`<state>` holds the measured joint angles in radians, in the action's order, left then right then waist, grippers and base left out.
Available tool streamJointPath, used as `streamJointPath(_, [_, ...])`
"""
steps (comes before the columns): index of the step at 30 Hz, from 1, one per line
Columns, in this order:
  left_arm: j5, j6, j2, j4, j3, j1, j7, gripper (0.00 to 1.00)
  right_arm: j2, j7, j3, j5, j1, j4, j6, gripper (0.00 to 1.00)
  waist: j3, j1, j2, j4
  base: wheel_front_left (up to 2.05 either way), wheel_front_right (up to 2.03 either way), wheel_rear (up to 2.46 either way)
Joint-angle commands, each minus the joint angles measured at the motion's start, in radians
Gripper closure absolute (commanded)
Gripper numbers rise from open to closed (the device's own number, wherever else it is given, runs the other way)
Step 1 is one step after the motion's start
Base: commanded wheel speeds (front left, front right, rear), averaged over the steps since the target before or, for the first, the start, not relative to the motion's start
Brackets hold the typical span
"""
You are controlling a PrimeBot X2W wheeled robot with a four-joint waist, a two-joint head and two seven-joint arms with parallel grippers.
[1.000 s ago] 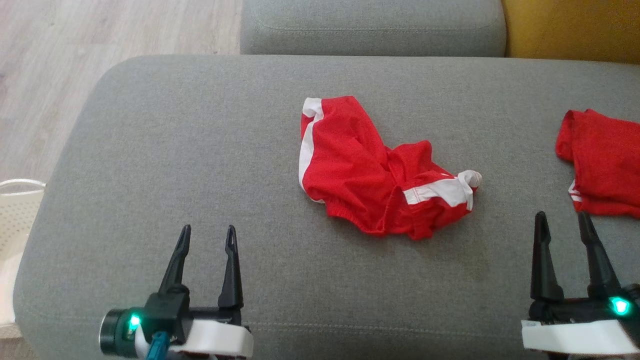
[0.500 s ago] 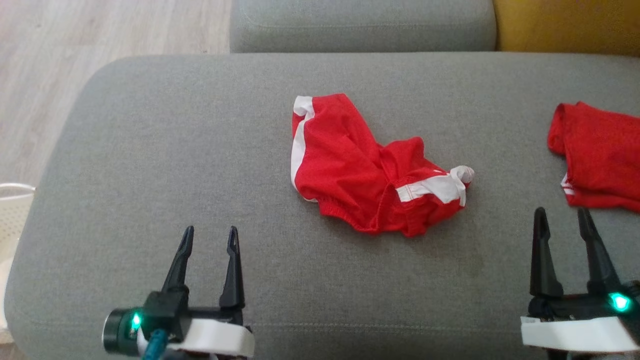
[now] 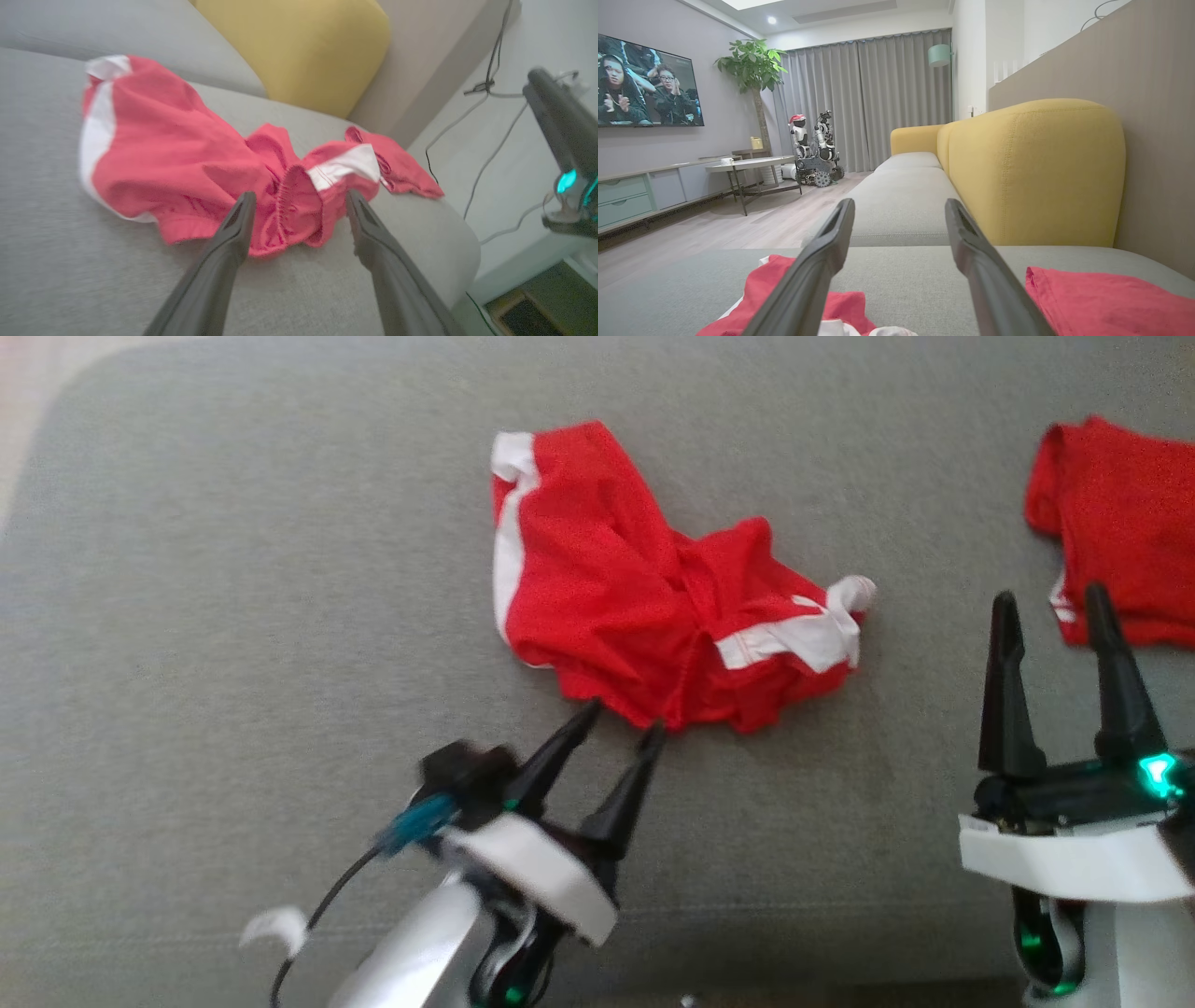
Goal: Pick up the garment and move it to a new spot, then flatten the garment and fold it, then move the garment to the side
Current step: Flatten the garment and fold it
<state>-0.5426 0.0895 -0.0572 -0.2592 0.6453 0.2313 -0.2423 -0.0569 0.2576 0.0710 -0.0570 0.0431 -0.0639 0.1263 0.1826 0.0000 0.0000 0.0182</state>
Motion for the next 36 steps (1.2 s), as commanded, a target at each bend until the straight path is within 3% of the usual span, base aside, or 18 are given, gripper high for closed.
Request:
streamJointPath(1, [-0.004, 0.006, 0.007, 0.008, -0.001, 0.065, 0.009, 0.0, -0.014, 0.004, 0.028, 0.013, 0.038, -0.041, 0.004, 0.0, 0.035, 0.0, 0.0, -0.035, 0.0, 0.0, 0.0])
streamJointPath(10, [-0.097, -0.046, 0.007, -0.118, 0.141, 0.24, 0.04, 0.0, -0.01, 0.004, 0.038, 0.015, 0.069, -0.057, 0.004, 0.0, 0.092, 0.0, 0.0, -0.103, 0.0, 0.0, 0.0])
streamJointPath(20, [-0.132, -0.075, 0.007, -0.194, 0.161, 0.335, 0.008, 0.0, -0.002, 0.004, 0.028, 0.013, 0.086, -0.07, 0.004, 0.0, 0.136, 0.0, 0.0, -0.153, 0.0, 0.0, 0.0])
streamJointPath(26, [-0.133, -0.068, 0.007, -0.217, 0.159, 0.367, -0.006, 0.0, 0.002, 0.004, 0.025, 0.011, 0.092, -0.07, 0.004, 0.0, 0.148, 0.0, 0.0, -0.169, 0.0, 0.0, 0.0])
streamJointPath(28, [-0.134, -0.067, 0.007, -0.211, 0.152, 0.373, -0.01, 0.26, 0.003, 0.004, 0.025, 0.01, 0.096, -0.069, 0.004, 0.0, 0.15, 0.0, 0.0, -0.174, 0.0, 0.0, 0.0])
streamJointPath(29, [-0.129, -0.066, 0.007, -0.207, 0.15, 0.377, -0.012, 0.52, 0.003, 0.004, 0.026, 0.009, 0.096, -0.069, 0.004, 0.0, 0.15, 0.0, 0.0, -0.177, 0.0, 0.0, 0.0])
streamJointPath(30, [-0.126, -0.065, 0.007, -0.205, 0.146, 0.379, -0.014, 0.64, 0.004, 0.004, 0.026, 0.009, 0.097, -0.068, 0.004, 0.0, 0.149, 0.0, 0.0, -0.179, 0.0, 0.0, 0.0])
streamJointPath(32, [-0.124, -0.062, 0.007, -0.198, 0.138, 0.379, -0.016, 1.0, 0.004, 0.004, 0.024, 0.009, 0.096, -0.066, 0.004, 0.0, 0.145, 0.0, 0.0, -0.183, 0.0, 0.0, 0.0])
streamJointPath(36, [-0.123, -0.053, 0.001, -0.196, 0.132, 0.373, -0.017, 1.0, 0.006, 0.004, 0.016, 0.004, 0.092, -0.065, 0.004, 0.0, 0.129, 0.0, 0.0, -0.192, 0.0, 0.0, 0.0])
